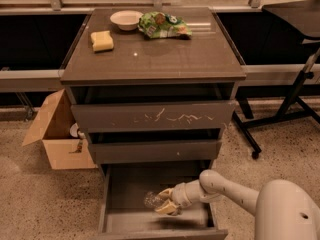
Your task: Place water bottle into bottom drawer
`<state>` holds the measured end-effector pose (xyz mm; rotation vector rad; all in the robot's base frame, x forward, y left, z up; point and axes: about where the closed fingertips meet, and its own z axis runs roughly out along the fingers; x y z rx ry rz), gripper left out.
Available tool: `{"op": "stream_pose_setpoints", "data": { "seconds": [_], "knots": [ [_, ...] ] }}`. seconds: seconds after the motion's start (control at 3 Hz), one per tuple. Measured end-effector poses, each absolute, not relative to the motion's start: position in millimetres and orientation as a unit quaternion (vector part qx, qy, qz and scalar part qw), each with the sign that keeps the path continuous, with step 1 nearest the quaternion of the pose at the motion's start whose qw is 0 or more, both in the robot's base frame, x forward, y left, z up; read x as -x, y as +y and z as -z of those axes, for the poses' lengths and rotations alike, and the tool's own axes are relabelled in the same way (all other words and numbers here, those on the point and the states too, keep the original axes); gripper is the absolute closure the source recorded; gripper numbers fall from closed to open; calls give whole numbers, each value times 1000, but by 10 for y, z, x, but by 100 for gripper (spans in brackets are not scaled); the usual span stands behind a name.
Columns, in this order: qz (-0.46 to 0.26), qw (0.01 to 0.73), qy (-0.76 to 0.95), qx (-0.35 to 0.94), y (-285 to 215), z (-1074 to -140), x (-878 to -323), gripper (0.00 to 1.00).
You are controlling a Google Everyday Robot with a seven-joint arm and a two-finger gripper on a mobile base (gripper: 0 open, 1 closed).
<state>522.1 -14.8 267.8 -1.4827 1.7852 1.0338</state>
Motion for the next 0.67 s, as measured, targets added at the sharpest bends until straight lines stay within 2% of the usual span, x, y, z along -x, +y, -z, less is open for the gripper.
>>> {"op": "stream_pose_setpoints", "data": {
  "seconds": [0.33, 0.67],
  "knots": [
    [-392, 284, 687, 542, -283, -2406, -5366, 100],
    [-395, 268, 705, 525, -390, -2178, -5463, 83]
  ]
}}
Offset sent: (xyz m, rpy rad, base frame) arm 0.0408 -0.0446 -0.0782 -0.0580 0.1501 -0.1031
